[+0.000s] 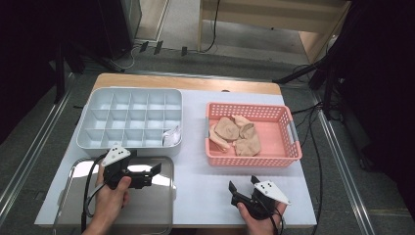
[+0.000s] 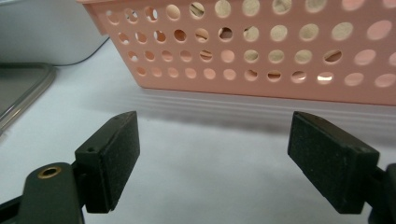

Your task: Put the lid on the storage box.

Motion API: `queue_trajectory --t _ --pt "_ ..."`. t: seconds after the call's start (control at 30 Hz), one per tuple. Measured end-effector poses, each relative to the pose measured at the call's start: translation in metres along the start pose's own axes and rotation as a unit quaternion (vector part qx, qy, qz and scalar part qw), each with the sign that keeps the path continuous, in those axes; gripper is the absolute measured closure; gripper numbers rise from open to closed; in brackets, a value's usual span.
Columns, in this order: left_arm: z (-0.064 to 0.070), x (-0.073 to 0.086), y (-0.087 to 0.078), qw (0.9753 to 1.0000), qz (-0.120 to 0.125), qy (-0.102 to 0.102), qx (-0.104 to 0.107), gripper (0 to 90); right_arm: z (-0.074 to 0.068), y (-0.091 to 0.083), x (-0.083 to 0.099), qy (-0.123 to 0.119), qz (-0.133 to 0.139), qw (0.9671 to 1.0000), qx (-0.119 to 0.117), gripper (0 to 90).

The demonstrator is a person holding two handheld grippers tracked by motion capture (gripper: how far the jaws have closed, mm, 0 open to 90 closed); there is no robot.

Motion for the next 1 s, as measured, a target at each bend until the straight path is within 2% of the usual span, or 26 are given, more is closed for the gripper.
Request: queue_trajectory --t 0.13,0.23,0.33,0.47,0.6,0.67,0.8,1.0 --pt "-0.002 0.010 -0.001 1.0000 0.007 -0.003 0.002 0.0 -0.003 -0.001 0.000 -0.005 0.000 1.0000 -0.002 16.6" --pt "-0.005 0.016 0.002 1.0000 0.000 -0.004 -0.004 0.0 -0.005 -0.003 0.000 -0.007 0.001 1.0000 -0.002 16.6" --pt "-0.006 0.025 0.004 0.9999 0.006 -0.010 -0.012 0.0 -0.006 -0.008 -0.001 -0.010 0.009 0.9999 -0.001 16.6" --pt "-0.009 0.034 0.010 0.9996 -0.008 -0.008 -0.025 0.0 -0.005 -0.016 -0.003 -0.001 0.014 0.9999 0.002 16.6" --pt "-0.009 0.036 0.011 0.9994 -0.012 -0.009 -0.032 0.0 -0.002 -0.023 -0.007 0.002 0.018 0.9998 -0.003 17.1" --pt "-0.008 0.037 0.012 0.9992 -0.012 -0.005 -0.038 0.0 -0.003 -0.027 -0.009 0.002 0.019 0.9998 0.002 17.0" --pt "-0.007 0.038 0.014 0.9993 -0.010 -0.005 -0.037 0.0 -0.001 -0.031 -0.012 -0.003 0.021 0.9997 0.013 17.0" --pt "-0.007 0.039 0.018 0.9989 -0.013 -0.004 -0.044 0.0 0.001 -0.037 -0.017 0.001 0.024 0.9996 0.017 17.7"
Point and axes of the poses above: each handheld gripper's, and its own axes: y roughly forward along the jaws, x roughly out of its underside, z roughly to its right, the point moved 1 cm from there along y, roughly forward along the jaws, and after that the axes turned 14 degrees about -z, right-handed, at the moved point
